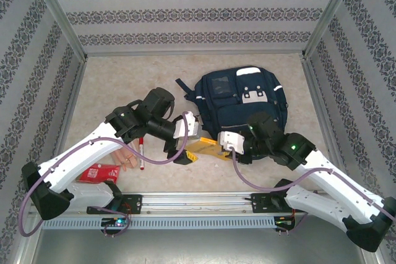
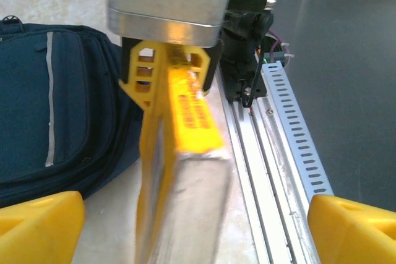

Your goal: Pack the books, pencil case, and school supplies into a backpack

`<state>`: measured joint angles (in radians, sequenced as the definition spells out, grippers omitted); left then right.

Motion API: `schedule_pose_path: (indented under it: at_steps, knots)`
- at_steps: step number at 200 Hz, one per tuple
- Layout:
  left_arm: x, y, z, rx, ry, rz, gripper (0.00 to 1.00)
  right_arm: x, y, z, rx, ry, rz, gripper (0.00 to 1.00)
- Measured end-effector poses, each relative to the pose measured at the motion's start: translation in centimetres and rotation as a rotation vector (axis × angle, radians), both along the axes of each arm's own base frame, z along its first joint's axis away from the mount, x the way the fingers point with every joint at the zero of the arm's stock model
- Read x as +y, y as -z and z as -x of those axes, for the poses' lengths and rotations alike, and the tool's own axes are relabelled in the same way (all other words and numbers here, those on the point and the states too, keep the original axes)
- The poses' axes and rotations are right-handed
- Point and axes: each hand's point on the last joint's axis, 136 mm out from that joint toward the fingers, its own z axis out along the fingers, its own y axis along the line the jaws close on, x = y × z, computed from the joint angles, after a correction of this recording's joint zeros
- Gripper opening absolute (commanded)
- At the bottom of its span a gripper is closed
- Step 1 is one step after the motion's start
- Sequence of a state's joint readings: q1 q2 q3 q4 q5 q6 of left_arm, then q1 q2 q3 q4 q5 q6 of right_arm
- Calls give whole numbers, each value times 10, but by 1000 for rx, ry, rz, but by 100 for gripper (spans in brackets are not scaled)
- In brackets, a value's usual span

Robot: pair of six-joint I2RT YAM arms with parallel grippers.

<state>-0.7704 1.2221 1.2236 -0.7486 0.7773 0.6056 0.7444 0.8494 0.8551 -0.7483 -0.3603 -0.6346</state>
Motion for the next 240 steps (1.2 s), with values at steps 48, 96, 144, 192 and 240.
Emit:
schedule_pose_path:
  at_steps: [48, 96, 144, 192, 240]
  knots:
    - [5, 5, -1, -15, -8, -25, 0, 8, -2, 2, 25, -19, -4, 13]
    - [16, 4, -3, 26, -124, 31, 0, 16, -40, 0, 5, 22, -181, 61]
    - [52, -26, -69, 158, -540, 236, 0, -44, -116, -53, -170, 486, -553, 95]
    - [80, -95, -125, 319, -843, 657, 0, -82, -179, -81, 90, 862, -1070, 91]
    - [78, -116, -172, 665, -914, 1015, 0, -38, -165, -108, 615, 933, -1334, 92]
